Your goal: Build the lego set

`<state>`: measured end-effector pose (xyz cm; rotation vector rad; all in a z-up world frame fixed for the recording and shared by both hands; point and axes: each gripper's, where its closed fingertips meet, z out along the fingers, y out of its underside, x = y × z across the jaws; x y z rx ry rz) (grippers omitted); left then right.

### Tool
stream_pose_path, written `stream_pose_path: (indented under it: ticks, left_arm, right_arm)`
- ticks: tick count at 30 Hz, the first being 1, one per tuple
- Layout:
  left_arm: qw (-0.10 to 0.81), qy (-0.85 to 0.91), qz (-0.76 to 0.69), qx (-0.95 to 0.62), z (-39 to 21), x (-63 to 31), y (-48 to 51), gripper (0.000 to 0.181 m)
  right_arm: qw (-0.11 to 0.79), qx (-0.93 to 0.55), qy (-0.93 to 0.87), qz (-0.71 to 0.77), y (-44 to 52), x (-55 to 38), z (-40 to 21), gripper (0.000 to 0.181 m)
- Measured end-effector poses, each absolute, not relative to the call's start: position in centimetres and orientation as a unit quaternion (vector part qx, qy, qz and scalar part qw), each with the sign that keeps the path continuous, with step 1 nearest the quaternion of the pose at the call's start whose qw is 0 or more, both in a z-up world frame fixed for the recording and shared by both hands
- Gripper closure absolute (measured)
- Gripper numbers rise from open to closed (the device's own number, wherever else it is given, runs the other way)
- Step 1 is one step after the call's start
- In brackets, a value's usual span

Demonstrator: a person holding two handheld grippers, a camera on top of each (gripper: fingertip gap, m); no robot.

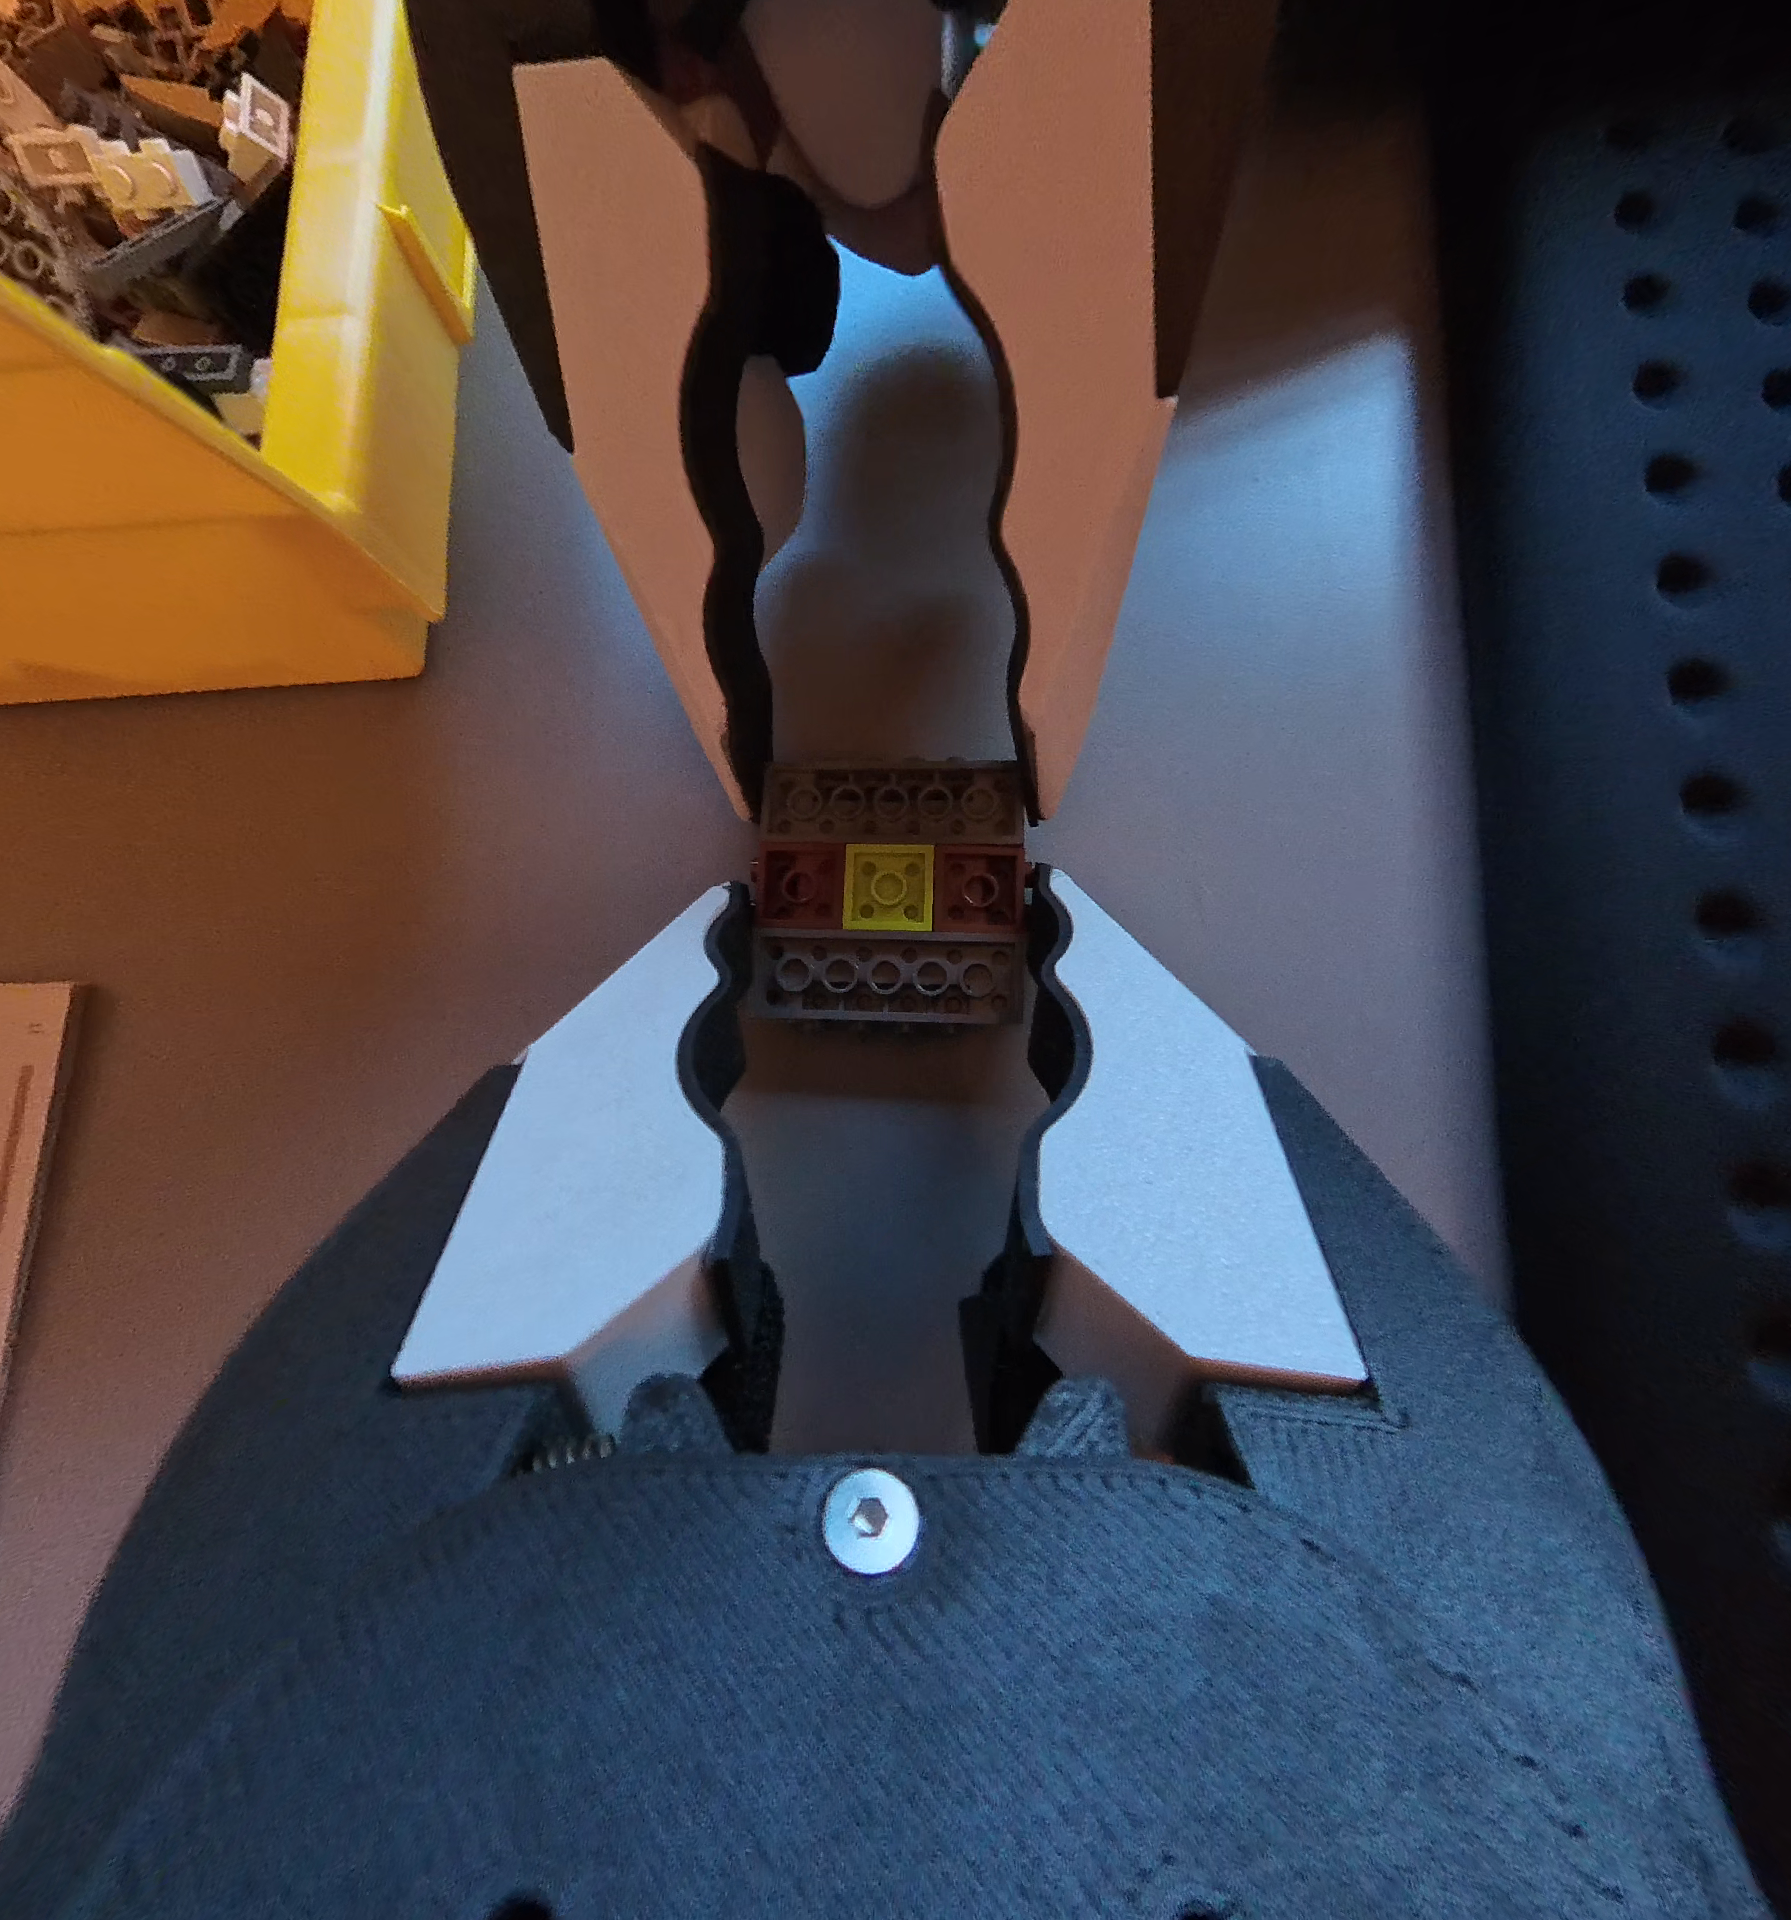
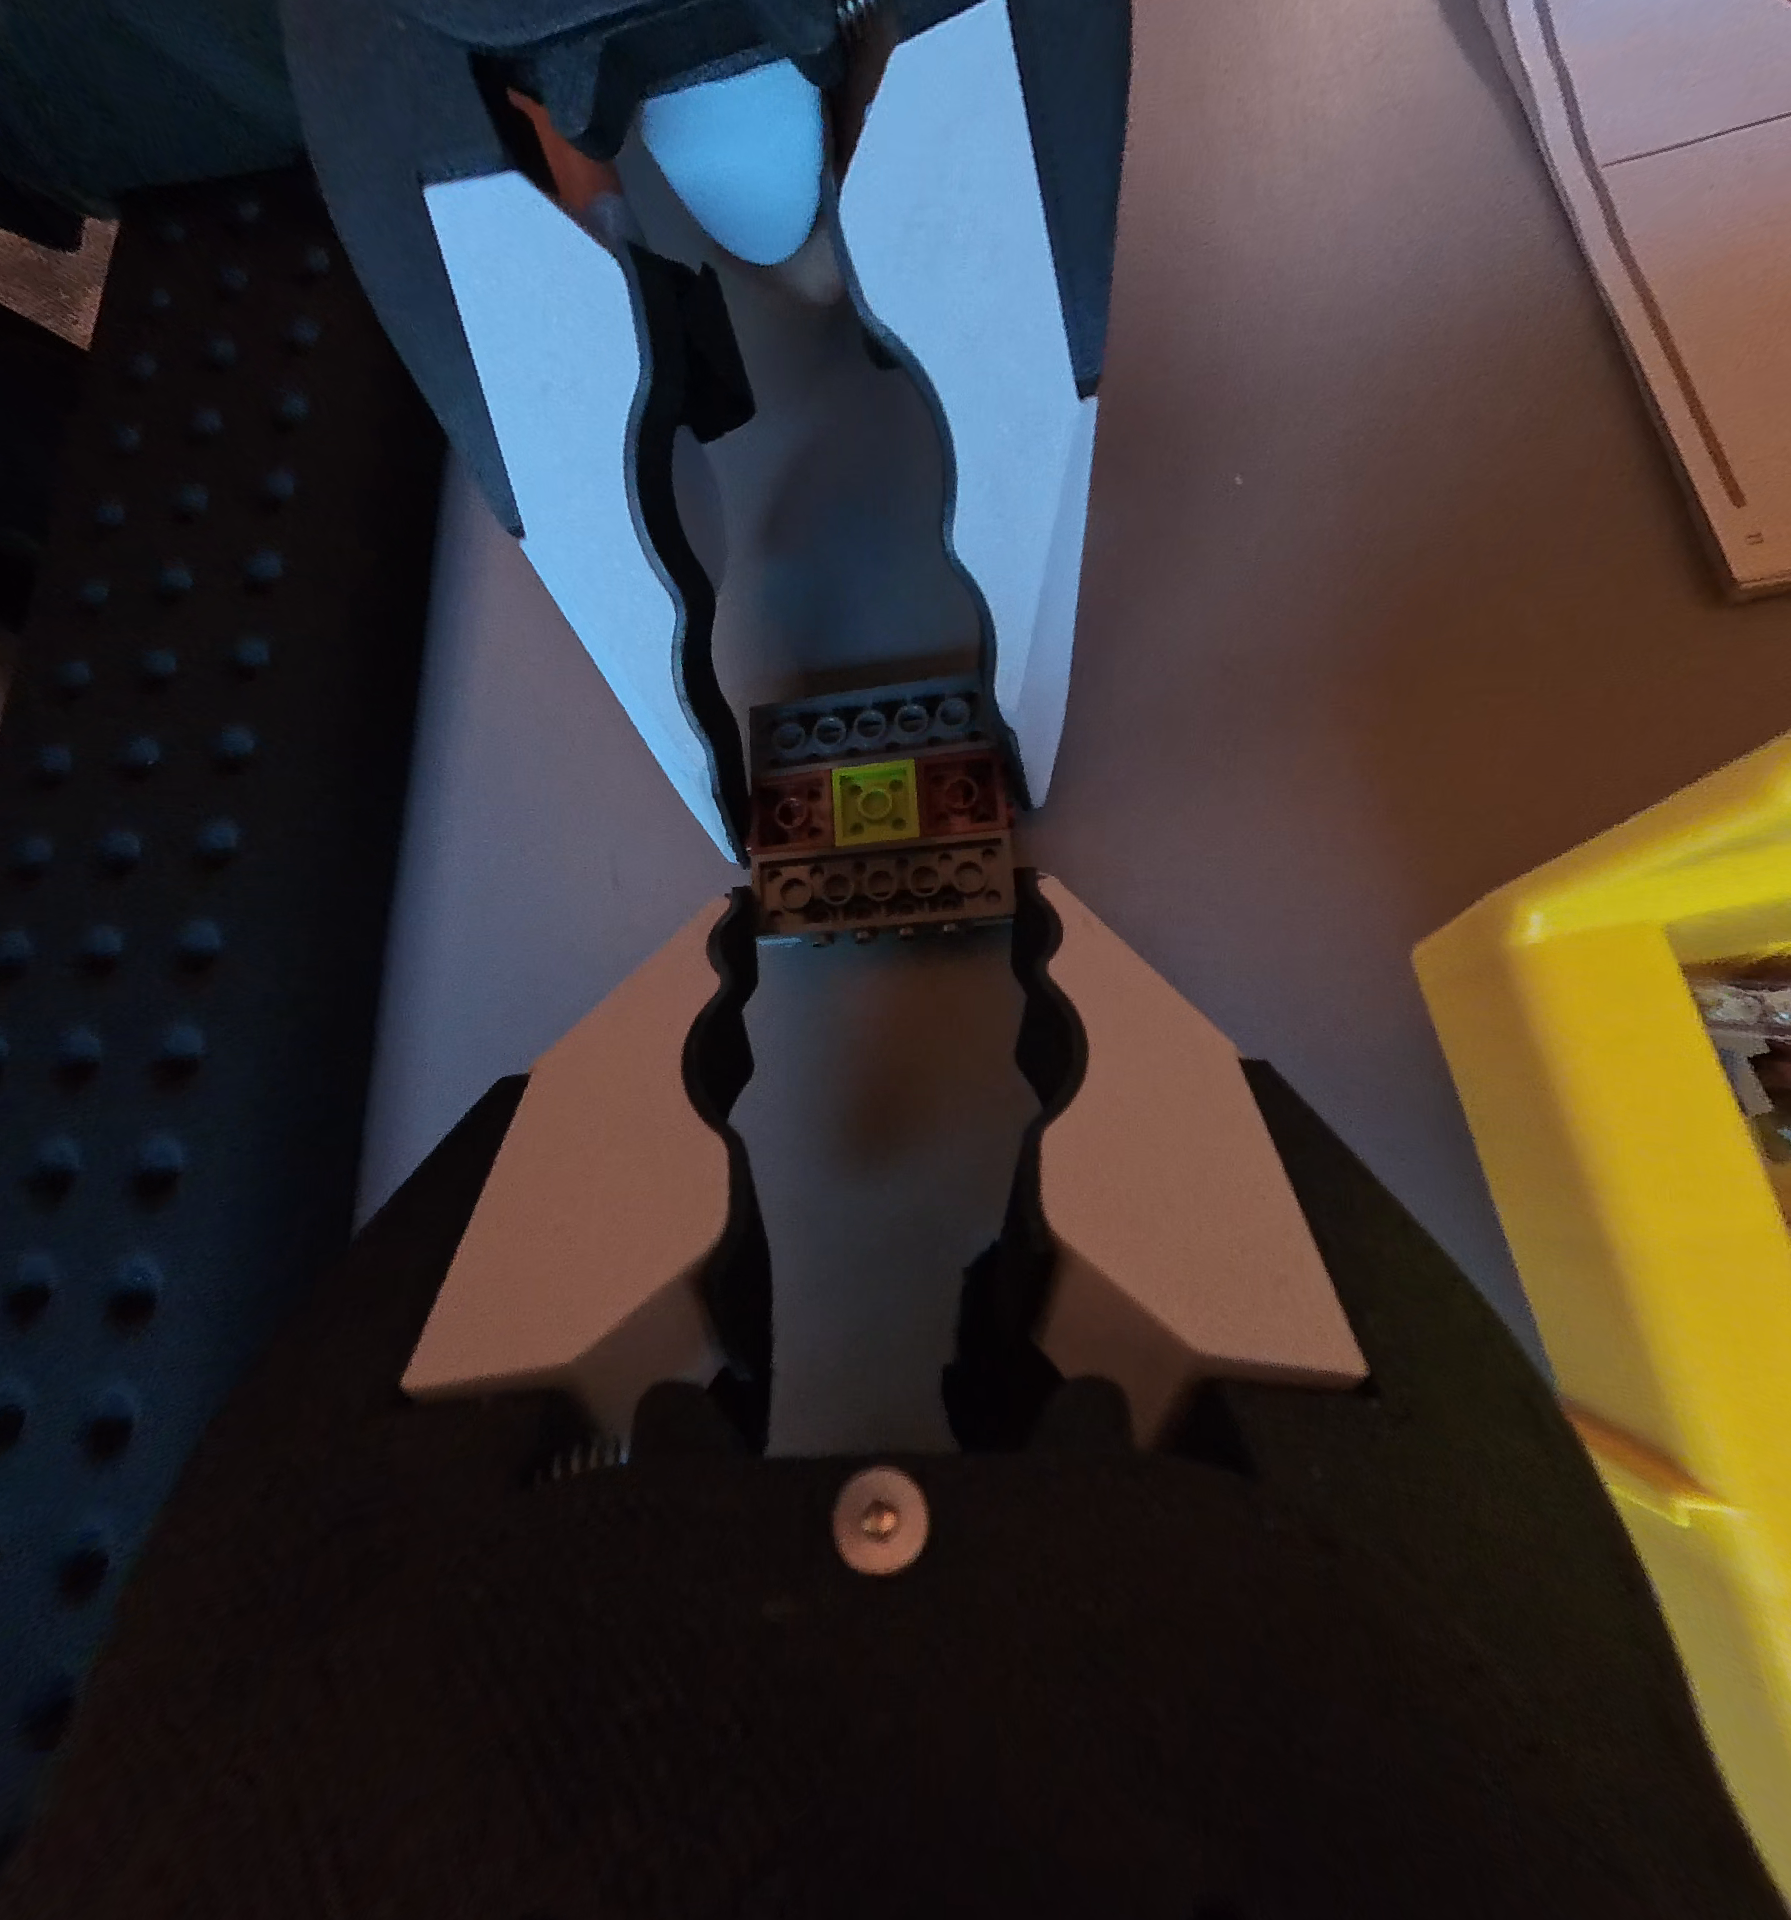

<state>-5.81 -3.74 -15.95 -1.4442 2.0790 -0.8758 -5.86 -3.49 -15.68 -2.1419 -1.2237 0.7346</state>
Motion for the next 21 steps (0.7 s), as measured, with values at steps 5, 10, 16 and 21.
stream_pose_path:
  ticks: [5, 10, 16, 21]
  left_arm:
    - [0.226, 0.751, -0.324, -0.529, -15.96, -5.79, -3.64, 0.128]
    - [0.233, 0.755, -0.315, -0.526, -16.02, -5.75, -3.61, 0.128]
    - [0.237, 0.758, -0.308, -0.524, -16.03, -5.73, -3.63, 0.128]
    - [0.237, 0.761, -0.311, -0.518, -16.01, -5.76, -3.75, 0.128]
  right_arm:
    - [0.294, -0.794, -0.456, 0.275, -3.49, -5.93, -15.54, 0.132]
    - [0.293, -0.795, -0.455, 0.274, -3.47, -5.90, -15.53, 0.133]
    - [0.289, -0.797, -0.464, 0.256, -3.56, -5.93, -15.50, 0.134]
    - [0.278, -0.803, -0.448, 0.279, -3.66, -5.88, -15.40, 0.135]
